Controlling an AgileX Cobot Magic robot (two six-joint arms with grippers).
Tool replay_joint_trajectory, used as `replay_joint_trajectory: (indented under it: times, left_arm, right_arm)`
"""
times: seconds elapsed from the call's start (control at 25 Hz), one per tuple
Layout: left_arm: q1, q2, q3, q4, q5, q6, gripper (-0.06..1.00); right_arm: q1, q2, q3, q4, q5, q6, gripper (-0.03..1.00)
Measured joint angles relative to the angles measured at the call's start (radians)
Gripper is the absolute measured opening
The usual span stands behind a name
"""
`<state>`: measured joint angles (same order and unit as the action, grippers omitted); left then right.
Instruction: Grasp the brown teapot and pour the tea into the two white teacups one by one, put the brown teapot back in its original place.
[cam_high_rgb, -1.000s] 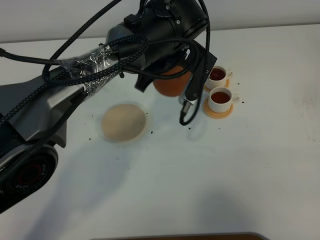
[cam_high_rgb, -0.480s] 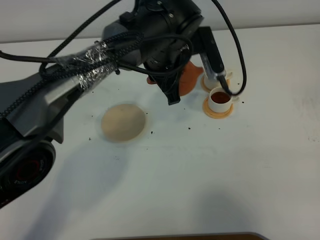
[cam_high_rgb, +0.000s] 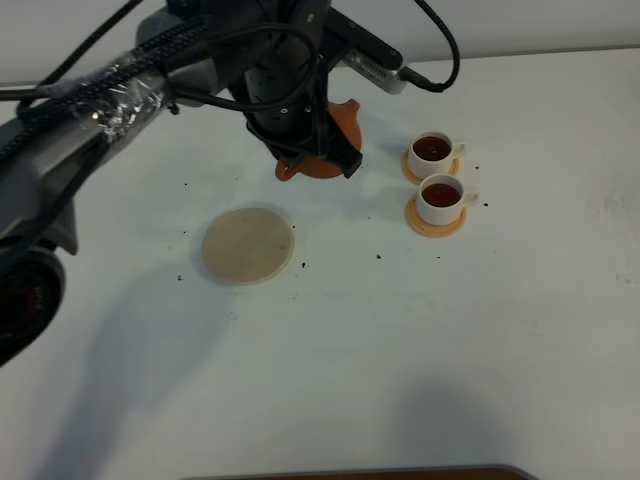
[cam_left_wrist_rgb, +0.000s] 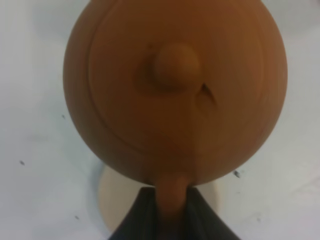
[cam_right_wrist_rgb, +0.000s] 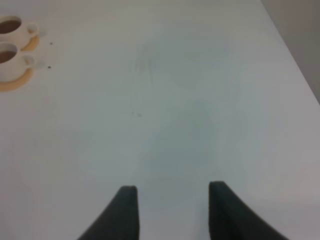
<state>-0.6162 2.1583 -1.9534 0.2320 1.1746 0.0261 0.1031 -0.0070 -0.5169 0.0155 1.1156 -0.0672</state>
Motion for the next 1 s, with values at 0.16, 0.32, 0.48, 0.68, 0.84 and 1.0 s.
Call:
replay_joint_trajectory:
  times: [0.16, 0.32, 0.48, 0.68, 0.84, 1.0]
  left_arm:
    - [0.03, -0.061, 0.128, -0.004, -0.001, -0.054, 0.14]
    - [0.058, -0.119, 0.276, -0.004, -0.006, -0.099, 0.14]
    - [0.079, -0.167, 0.411, -0.018, -0.076, -0.143, 0.14]
    - [0.097, -0.201, 0.559, -0.033, -0.261, -0.19, 0.14]
    - [0.097, -0.203, 0.626, -0.033, -0.363, -0.213, 0.14]
    - [0.097, -0.203, 0.648, -0.031, -0.381, -0.225, 0.14]
  right_arm:
    - [0.0, 0.0, 0.0, 0.0, 0.0, 0.0, 0.36]
    - [0.0, 0.0, 0.0, 0.0, 0.0, 0.0, 0.36]
    - [0.0, 0.0, 0.0, 0.0, 0.0, 0.0, 0.36]
    - [0.0, 0.0, 0.0, 0.0, 0.0, 0.0, 0.36]
    - [0.0, 0.0, 0.0, 0.0, 0.0, 0.0, 0.36]
    - [0.0, 0.0, 0.0, 0.0, 0.0, 0.0, 0.36]
